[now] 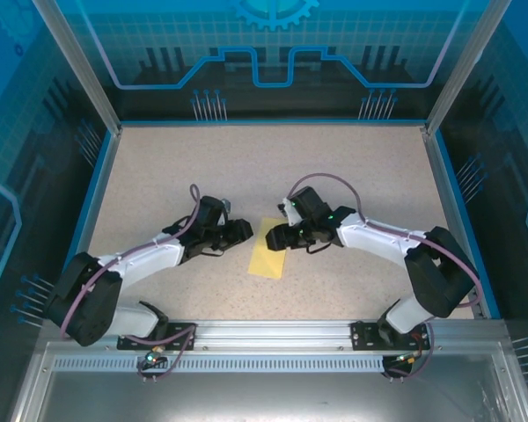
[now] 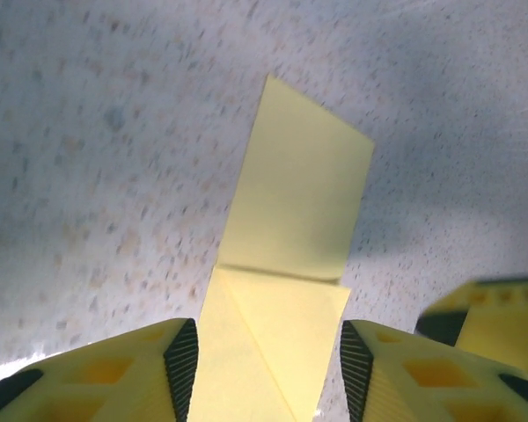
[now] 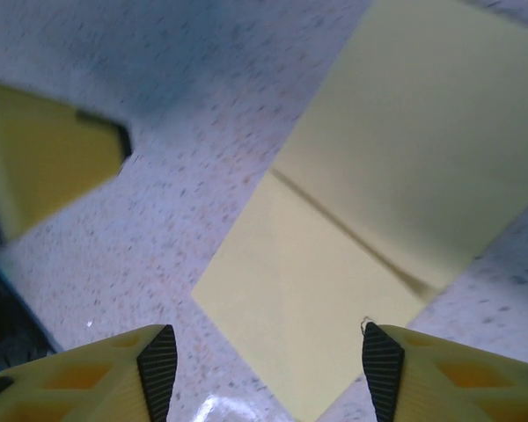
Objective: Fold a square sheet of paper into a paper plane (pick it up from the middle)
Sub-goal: Fold the triangle a second time at the center of the table, then turn over the paper at the center of the table.
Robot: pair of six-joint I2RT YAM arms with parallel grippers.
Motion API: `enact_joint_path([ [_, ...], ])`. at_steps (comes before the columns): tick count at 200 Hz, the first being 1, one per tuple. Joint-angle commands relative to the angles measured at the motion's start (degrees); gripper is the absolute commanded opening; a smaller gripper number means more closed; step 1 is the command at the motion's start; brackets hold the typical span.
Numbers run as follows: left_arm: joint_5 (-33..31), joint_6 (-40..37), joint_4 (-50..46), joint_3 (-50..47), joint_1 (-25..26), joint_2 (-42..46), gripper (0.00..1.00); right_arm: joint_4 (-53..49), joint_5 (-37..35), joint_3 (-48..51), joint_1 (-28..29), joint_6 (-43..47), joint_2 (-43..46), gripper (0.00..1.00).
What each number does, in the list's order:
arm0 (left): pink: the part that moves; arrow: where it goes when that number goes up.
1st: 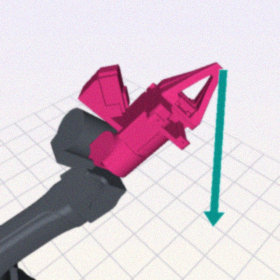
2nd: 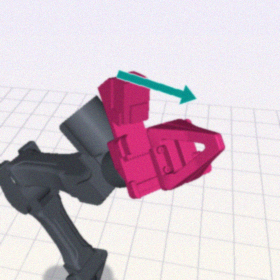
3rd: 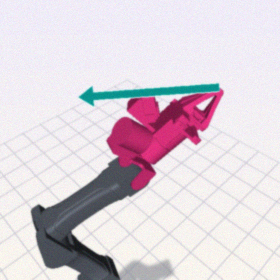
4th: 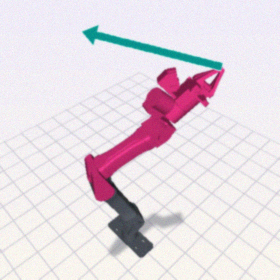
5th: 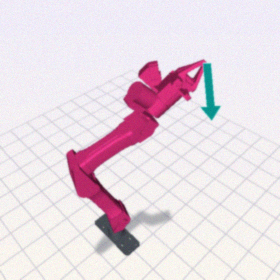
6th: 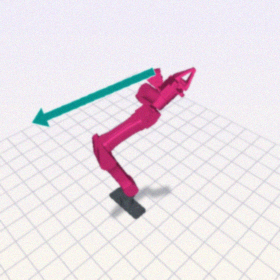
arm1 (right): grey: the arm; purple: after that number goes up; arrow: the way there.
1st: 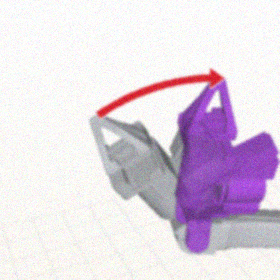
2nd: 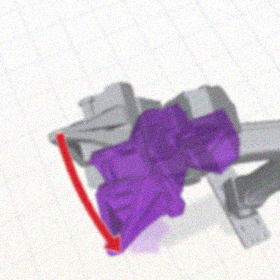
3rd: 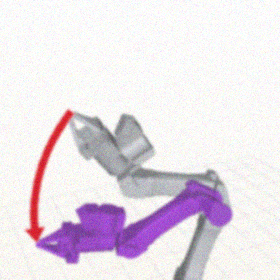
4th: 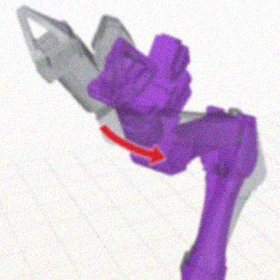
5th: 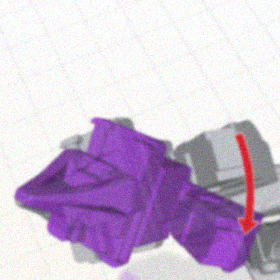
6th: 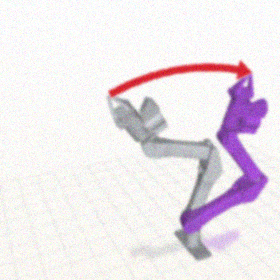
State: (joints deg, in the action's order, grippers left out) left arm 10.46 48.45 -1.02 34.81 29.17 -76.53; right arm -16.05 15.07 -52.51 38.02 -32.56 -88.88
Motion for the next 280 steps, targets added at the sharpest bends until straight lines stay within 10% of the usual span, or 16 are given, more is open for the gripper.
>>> enact_joint_path([
  [1,1.4,4.4,1.0,-2.3,1.9,1.7,0.55,-1.4,2.8,-0.4,-2.7,3.4,-1.9,0.64],
  [160,0.4,9.8,5.7,-2.7,8.5,-9.4,0.43,-4.1,9.6,-6.0,-4.4,12.3,-15.4,0.51],
  [280,3.4,7.5,11.7,-3.7,8.6,-8.2,0.48,-1.6,13.2,-3.2,-5.7,11.0,-13.0,0.08],
])
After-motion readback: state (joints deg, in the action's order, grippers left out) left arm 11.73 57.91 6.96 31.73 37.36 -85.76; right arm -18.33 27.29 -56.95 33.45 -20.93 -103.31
